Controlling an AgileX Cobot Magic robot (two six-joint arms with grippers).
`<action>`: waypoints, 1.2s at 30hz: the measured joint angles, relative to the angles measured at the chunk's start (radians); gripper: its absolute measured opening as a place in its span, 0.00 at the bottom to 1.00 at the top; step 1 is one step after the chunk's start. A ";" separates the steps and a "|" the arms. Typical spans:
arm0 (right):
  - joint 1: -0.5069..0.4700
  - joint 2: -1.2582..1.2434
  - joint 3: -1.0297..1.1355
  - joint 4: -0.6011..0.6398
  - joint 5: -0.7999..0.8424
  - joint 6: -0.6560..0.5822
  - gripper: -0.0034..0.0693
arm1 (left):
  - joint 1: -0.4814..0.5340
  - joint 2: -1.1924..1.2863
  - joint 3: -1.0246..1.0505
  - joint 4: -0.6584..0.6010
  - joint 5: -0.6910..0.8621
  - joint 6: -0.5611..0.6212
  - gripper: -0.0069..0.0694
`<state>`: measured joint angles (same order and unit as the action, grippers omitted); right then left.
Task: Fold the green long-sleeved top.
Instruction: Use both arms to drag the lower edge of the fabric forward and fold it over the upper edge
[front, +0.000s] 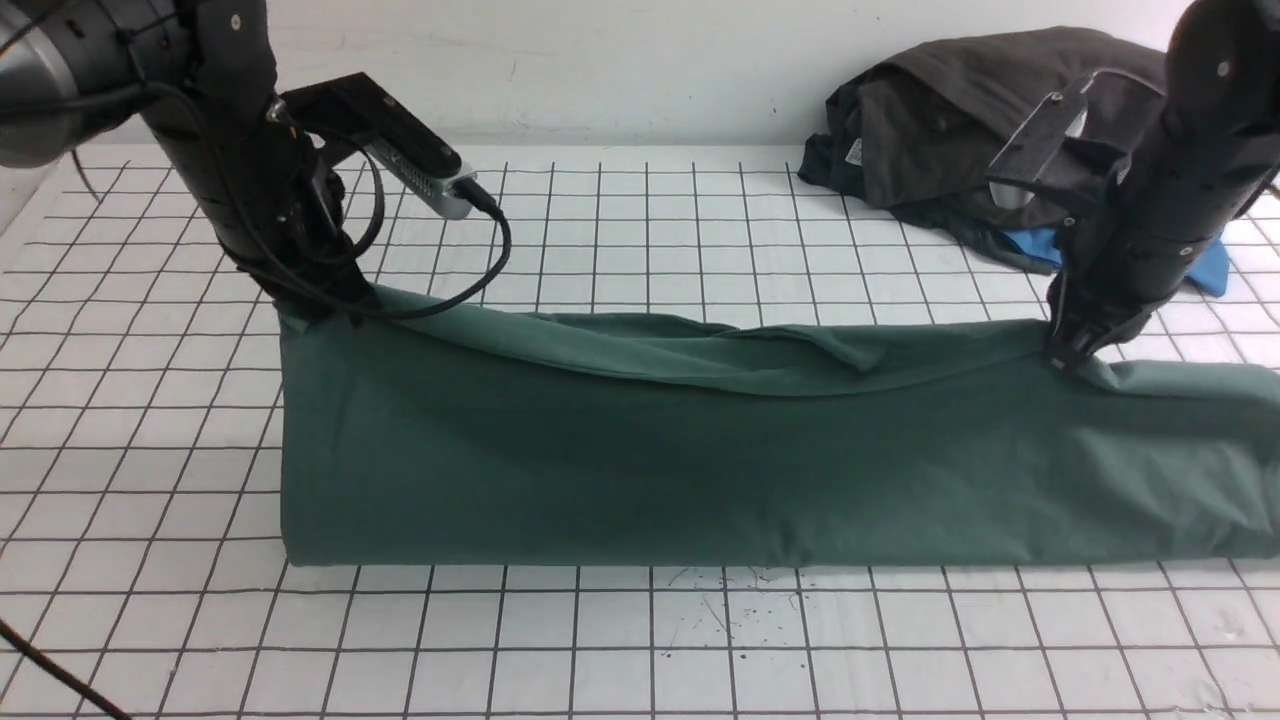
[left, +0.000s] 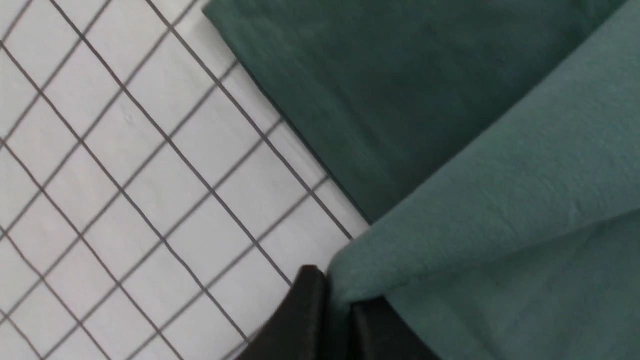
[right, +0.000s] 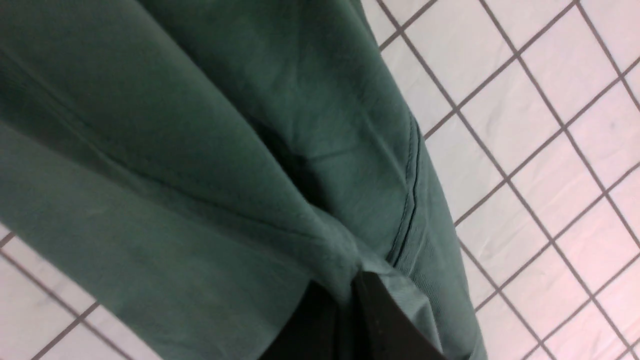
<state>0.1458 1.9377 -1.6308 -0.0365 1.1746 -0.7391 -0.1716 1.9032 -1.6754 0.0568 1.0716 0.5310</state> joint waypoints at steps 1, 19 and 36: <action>-0.001 0.027 -0.026 -0.001 -0.001 0.000 0.06 | 0.007 0.035 -0.041 0.000 0.001 0.002 0.11; -0.009 0.223 -0.159 0.001 -0.059 0.061 0.06 | 0.028 0.287 -0.213 0.006 -0.113 0.004 0.12; -0.009 0.236 -0.204 -0.005 -0.162 0.251 0.36 | 0.028 0.329 -0.234 0.025 -0.162 -0.080 0.56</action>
<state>0.1366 2.1741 -1.8351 -0.0418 1.0122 -0.4885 -0.1434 2.2321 -1.9095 0.0820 0.9101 0.4508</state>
